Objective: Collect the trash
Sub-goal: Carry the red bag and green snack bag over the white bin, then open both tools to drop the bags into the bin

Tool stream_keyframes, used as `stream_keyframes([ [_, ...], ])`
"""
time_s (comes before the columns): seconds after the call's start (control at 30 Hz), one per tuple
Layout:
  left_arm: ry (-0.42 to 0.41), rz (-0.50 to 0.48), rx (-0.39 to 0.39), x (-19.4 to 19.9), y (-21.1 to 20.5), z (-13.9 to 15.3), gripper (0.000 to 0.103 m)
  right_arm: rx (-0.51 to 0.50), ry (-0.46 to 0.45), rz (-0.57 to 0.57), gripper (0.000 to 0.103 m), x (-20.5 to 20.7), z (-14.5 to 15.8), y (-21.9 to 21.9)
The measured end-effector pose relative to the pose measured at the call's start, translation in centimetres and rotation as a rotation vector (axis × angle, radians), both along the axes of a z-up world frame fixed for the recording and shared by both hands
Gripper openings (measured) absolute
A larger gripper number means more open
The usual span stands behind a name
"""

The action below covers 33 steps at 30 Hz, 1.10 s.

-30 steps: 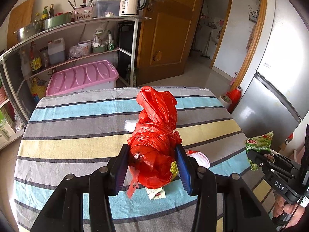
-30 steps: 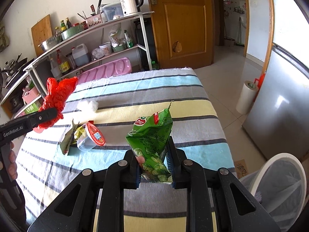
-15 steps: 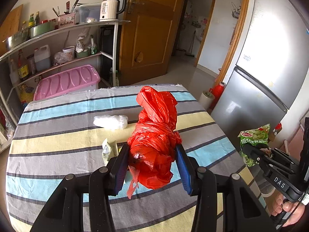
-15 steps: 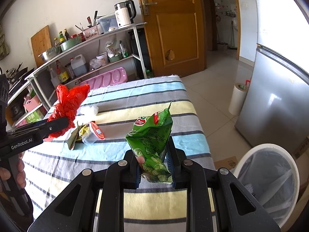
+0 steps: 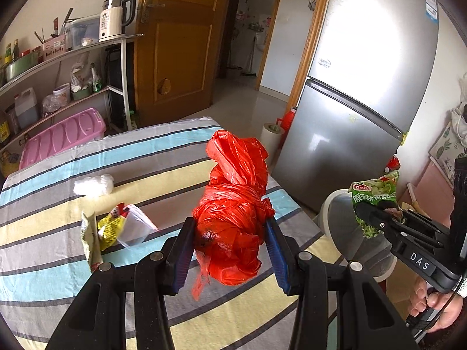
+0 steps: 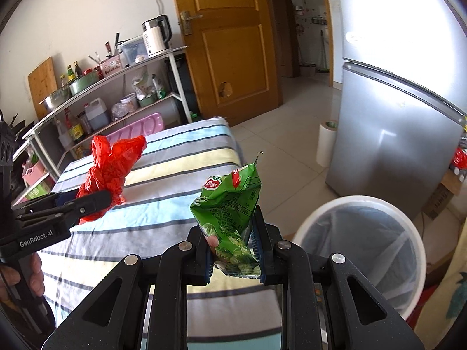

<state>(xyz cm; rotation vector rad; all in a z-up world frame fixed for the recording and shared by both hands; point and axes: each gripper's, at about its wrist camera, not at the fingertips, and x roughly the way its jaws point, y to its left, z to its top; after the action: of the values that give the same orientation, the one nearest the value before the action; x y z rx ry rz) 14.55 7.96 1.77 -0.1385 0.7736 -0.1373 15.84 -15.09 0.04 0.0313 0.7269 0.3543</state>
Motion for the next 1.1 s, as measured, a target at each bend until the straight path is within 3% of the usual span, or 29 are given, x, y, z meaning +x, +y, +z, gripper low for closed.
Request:
stream_keyframes([
  [0.63,0.032,-0.225,0.031,1.9,-13.2,-1.1,0.048,0.011,0.012,-0.187,0.023,-1.9,-0.2,-10.0],
  [1.1,0.09,-0.353,0.079,3.3,-21.5,-4.0,0.048,-0.022,0.108,-0.31,0.023,-1.2,-3.9,-15.5],
])
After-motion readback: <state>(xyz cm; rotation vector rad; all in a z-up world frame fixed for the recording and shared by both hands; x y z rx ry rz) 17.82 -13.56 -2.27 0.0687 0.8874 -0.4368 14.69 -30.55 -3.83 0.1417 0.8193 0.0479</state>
